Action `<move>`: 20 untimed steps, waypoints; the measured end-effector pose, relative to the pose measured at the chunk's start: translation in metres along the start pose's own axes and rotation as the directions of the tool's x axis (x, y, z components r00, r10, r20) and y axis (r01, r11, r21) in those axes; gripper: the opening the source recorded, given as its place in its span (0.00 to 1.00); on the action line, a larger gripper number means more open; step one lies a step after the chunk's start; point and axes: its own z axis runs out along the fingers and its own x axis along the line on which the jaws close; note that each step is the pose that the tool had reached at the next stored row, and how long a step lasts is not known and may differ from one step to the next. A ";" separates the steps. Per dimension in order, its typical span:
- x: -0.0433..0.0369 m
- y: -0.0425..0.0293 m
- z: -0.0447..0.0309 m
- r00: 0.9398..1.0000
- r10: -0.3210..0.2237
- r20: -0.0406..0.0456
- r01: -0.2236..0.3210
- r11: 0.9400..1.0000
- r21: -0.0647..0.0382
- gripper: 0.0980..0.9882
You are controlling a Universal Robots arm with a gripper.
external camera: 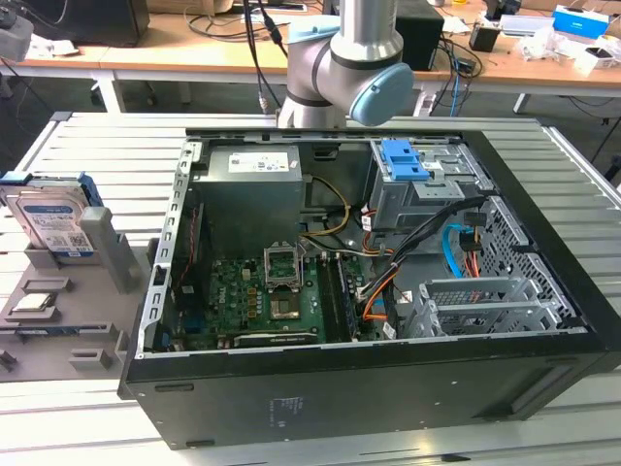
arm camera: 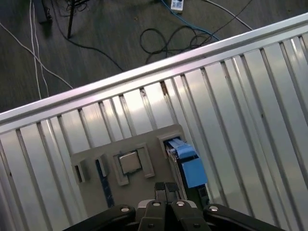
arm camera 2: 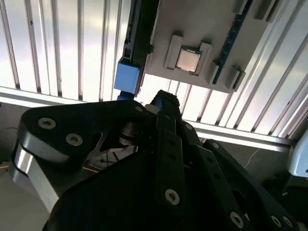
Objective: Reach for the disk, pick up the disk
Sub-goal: 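Pick up the disk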
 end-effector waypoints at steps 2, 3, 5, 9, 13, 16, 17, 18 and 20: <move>0.0000 0.0000 0.0000 1.000 -0.023 -0.001 0.023 1.000 0.000 0.01; 0.0000 0.0000 0.0001 0.999 -0.044 -0.002 0.044 0.999 0.000 0.01; 0.0000 0.0000 0.0000 0.996 -0.093 -0.003 0.093 0.996 0.000 0.01; 0.0000 0.0000 0.0000 0.990 -0.142 -0.005 0.142 0.990 0.000 0.01; 0.0000 0.0000 0.0000 0.976 -0.216 -0.008 0.216 0.976 -0.001 0.01; 0.0000 0.0000 0.0000 0.967 -0.254 -0.010 0.254 0.967 -0.001 0.01; 0.0000 0.0000 0.0000 0.963 -0.269 -0.010 0.269 0.963 -0.001 0.01; 0.0000 0.0000 0.0000 0.961 -0.277 -0.011 0.277 0.961 -0.001 0.01; 0.0000 0.0000 0.0000 0.955 -0.298 -0.011 0.298 0.955 -0.002 0.01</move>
